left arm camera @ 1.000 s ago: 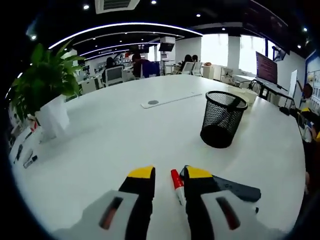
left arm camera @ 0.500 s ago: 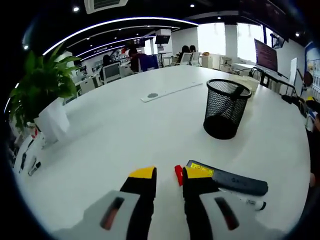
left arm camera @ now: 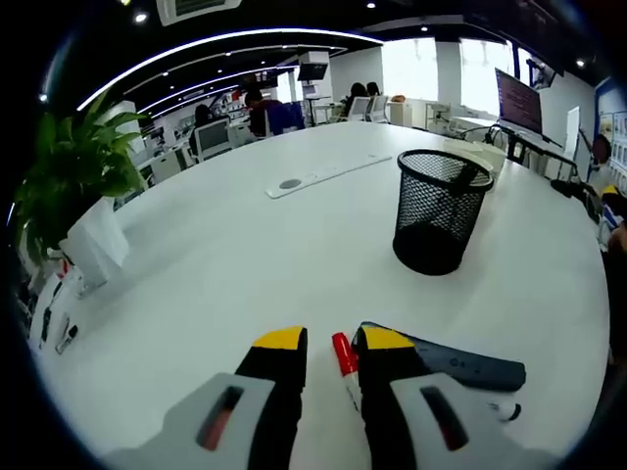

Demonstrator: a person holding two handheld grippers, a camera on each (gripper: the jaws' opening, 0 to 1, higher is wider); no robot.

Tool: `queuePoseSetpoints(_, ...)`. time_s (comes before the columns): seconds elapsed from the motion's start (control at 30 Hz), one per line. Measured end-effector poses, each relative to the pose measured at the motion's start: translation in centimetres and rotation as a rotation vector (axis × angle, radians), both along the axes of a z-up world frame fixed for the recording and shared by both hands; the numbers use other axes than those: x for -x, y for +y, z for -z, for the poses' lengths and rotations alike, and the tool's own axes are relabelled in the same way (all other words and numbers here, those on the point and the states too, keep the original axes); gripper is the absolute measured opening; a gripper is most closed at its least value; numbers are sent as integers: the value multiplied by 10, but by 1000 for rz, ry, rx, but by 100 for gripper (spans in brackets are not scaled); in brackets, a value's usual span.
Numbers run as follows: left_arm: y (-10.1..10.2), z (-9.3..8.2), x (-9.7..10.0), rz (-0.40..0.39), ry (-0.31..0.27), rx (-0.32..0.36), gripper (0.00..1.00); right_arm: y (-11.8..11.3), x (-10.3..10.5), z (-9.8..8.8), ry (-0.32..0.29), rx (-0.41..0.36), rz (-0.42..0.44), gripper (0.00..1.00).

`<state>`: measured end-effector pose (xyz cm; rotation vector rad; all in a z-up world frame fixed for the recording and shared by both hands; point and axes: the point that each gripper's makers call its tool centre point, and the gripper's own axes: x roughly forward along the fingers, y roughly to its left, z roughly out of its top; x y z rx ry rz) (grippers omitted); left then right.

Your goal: Place the scattered laser pointers and whiteboard markers into the pen holder and stack the scattered paper cups together

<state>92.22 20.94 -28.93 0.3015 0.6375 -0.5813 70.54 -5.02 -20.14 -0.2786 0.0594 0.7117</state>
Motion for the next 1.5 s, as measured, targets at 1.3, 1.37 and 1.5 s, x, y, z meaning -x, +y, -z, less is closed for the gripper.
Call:
queuePoseSetpoints(1.3, 7, 25, 10, -58, 127, -8, 19, -2, 0, 1, -2, 8, 2, 55)
queuePoseSetpoints(1.37, 6, 26, 14, -49, 135, -10, 16, -1, 0, 0, -5, 6, -1, 55)
queuePoseSetpoints(1.5, 4, 27, 17, -38, 138, -14, 13, -1, 0, 0, -5, 2, -2, 55)
